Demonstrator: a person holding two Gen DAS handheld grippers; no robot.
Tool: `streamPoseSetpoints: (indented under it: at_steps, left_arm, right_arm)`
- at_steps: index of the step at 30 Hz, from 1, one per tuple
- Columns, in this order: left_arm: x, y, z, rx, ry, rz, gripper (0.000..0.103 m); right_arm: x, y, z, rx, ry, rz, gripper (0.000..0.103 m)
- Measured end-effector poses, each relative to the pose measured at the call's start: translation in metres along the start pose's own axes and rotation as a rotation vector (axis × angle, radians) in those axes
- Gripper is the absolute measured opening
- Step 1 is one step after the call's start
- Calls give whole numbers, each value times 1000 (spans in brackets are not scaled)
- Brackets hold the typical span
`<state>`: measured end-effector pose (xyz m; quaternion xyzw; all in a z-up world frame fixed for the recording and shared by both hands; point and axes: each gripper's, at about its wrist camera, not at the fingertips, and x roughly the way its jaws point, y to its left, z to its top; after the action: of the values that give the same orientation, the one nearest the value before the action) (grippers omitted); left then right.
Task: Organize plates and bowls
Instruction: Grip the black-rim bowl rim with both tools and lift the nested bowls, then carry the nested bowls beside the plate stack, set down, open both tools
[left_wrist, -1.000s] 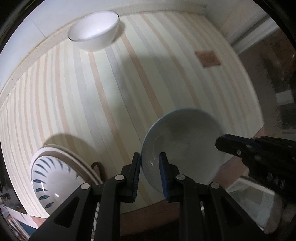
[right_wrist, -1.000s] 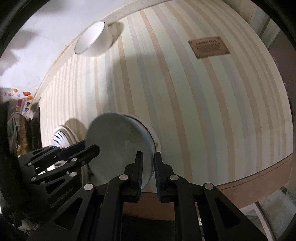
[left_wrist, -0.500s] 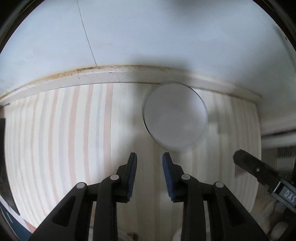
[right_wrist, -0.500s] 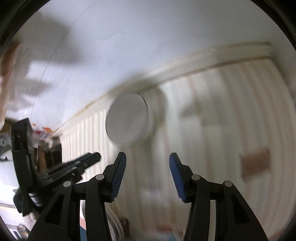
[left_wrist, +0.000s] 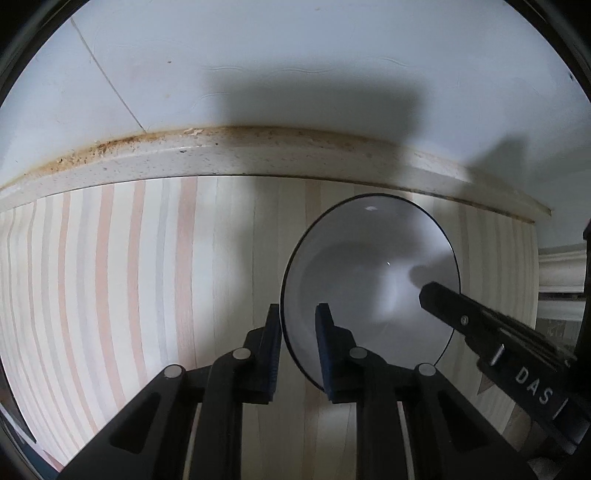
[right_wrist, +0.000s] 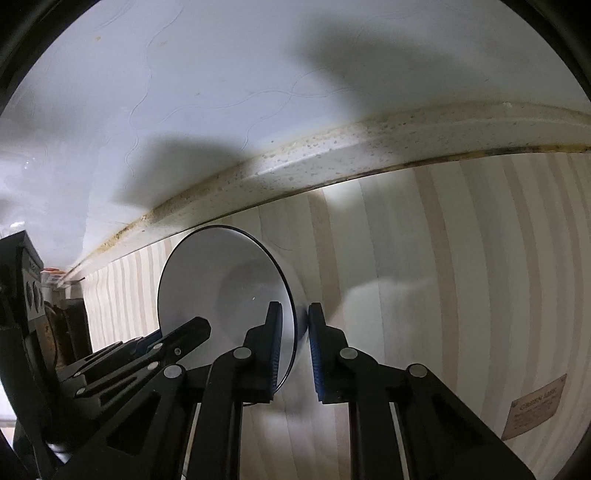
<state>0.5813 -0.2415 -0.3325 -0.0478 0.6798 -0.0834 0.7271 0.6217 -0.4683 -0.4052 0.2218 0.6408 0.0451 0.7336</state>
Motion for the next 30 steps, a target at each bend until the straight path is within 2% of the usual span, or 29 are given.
streamPoseSetpoints:
  at_steps: [10, 17, 22, 30]
  left_arm:
    - [-40, -20, -22, 42, -65, -8, 16]
    - [-86, -26, -55, 84, -127, -11, 16]
    - [-117, -26, -90, 123, -151, -22, 16]
    - [-138, -45, -143, 179, -172, -39, 16]
  right_arm:
    - [-40, 18, -32, -39, -55, -17, 16]
    - [-80, 25, -66, -43, -99, -7, 16]
    - [-121, 24, -107, -40, -140, 9, 16]
    - [-167, 20, -177, -38, -187, 18, 16]
